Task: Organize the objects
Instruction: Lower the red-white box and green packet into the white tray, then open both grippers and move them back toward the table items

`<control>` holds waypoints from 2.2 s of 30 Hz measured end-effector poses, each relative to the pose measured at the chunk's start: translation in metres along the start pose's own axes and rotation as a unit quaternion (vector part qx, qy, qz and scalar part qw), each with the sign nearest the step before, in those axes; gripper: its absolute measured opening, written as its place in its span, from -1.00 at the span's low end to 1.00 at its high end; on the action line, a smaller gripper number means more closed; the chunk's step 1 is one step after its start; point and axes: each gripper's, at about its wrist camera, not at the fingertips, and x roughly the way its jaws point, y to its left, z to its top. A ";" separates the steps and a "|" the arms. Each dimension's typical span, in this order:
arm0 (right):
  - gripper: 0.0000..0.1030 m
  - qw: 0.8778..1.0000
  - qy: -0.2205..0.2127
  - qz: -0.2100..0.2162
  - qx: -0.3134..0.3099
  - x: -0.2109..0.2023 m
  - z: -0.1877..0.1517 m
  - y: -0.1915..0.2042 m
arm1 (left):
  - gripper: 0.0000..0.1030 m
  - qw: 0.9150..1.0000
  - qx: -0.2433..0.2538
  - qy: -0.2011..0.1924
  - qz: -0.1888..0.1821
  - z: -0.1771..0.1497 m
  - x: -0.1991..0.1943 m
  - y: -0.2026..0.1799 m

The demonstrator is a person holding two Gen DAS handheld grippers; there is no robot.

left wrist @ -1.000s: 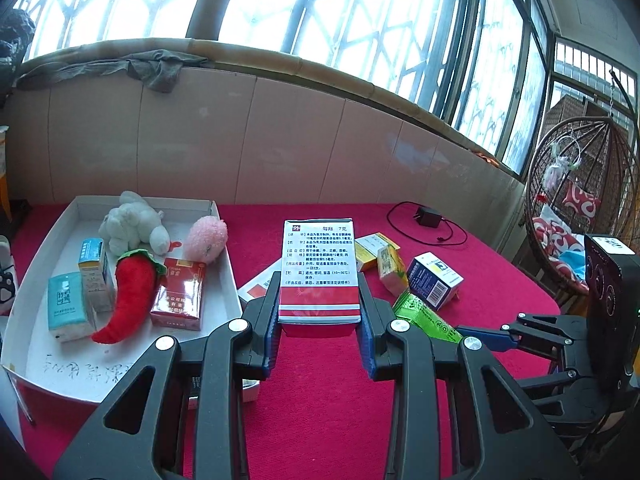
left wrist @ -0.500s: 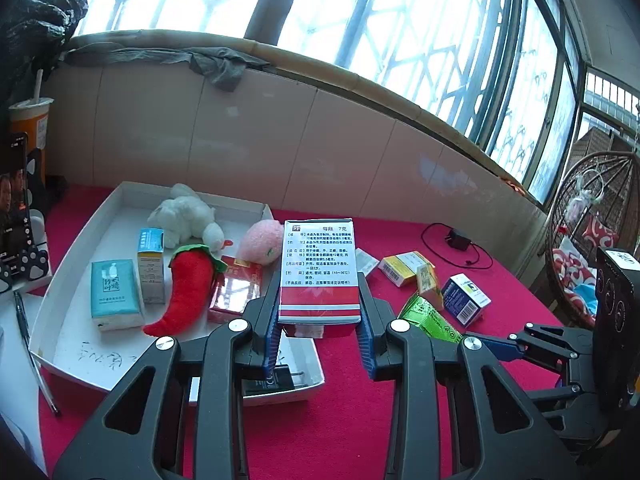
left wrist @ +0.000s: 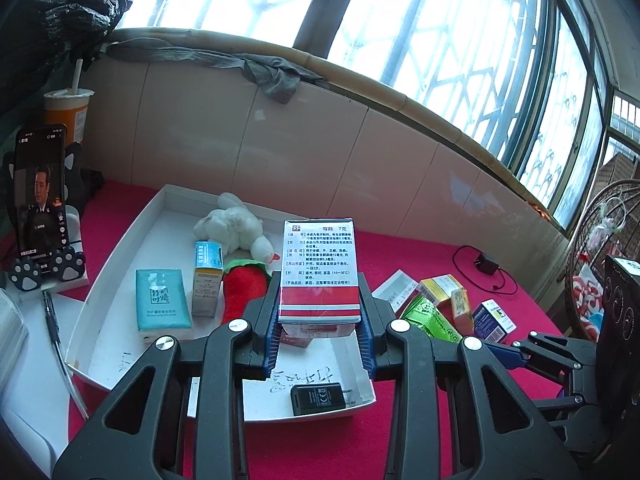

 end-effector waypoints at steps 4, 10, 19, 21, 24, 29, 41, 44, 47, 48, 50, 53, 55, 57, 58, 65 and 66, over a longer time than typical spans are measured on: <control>-0.25 1.000 -0.002 0.008 0.001 0.009 0.011 0.004 | -0.39 1.000 0.001 0.000 0.012 0.006 0.002 0.005; -0.25 1.000 -0.006 0.022 0.016 0.025 0.031 0.005 | -0.39 0.999 0.003 -0.011 0.039 0.025 0.007 0.017; -0.26 0.998 0.008 0.044 0.051 0.059 0.053 0.004 | -0.39 0.997 -0.034 0.006 0.067 0.059 0.035 0.062; -0.26 0.998 0.011 0.044 0.053 0.067 0.057 0.006 | -0.39 0.996 -0.049 0.020 0.077 0.065 0.045 0.076; -0.25 0.997 0.015 0.043 0.061 0.083 0.062 0.007 | -0.39 0.994 -0.060 0.037 0.086 0.070 0.060 0.089; -0.25 0.996 0.025 0.039 0.076 0.110 0.067 0.007 | -0.39 0.993 -0.055 0.056 0.086 0.067 0.081 0.086; 0.56 0.996 0.018 0.031 0.076 0.122 0.061 0.017 | 0.99 0.980 -0.063 0.020 0.185 0.070 0.068 0.086; 0.56 0.997 0.005 0.025 0.075 0.110 0.058 0.015 | 1.00 0.977 -0.061 0.010 0.205 0.069 0.057 0.079; 0.60 0.997 -0.013 0.022 0.072 0.093 0.055 0.015 | 1.00 0.977 -0.063 0.004 0.206 0.065 0.045 0.071; 0.64 0.997 -0.020 0.020 0.070 0.087 0.053 0.015 | 1.00 0.977 -0.065 0.004 0.205 0.062 0.039 0.069; 0.67 0.997 -0.044 0.008 0.066 0.071 0.050 0.013 | 1.00 0.976 -0.072 -0.005 0.205 0.055 0.027 0.064; 0.73 0.993 -0.093 -0.020 0.075 0.043 0.043 0.003 | 1.00 0.978 -0.062 -0.013 0.198 0.048 0.012 0.054; 0.77 0.987 -0.120 -0.032 0.097 0.026 0.040 -0.010 | 0.99 0.979 -0.056 -0.023 0.196 0.051 0.004 0.047; 0.79 0.983 -0.132 -0.041 0.121 0.014 0.036 -0.022 | 0.99 0.980 -0.058 -0.036 0.189 0.054 -0.003 0.042; 0.79 0.981 -0.133 -0.041 0.134 0.011 0.034 -0.028 | 0.99 0.980 -0.059 -0.041 0.184 0.056 -0.006 0.039; 0.89 0.981 -0.105 -0.023 0.161 0.010 0.019 -0.044 | 0.99 0.983 -0.030 -0.033 0.177 0.051 -0.003 0.011; 1.00 0.981 -0.106 -0.022 0.161 0.009 0.017 -0.044 | 0.99 0.984 -0.024 -0.030 0.177 0.050 0.000 0.007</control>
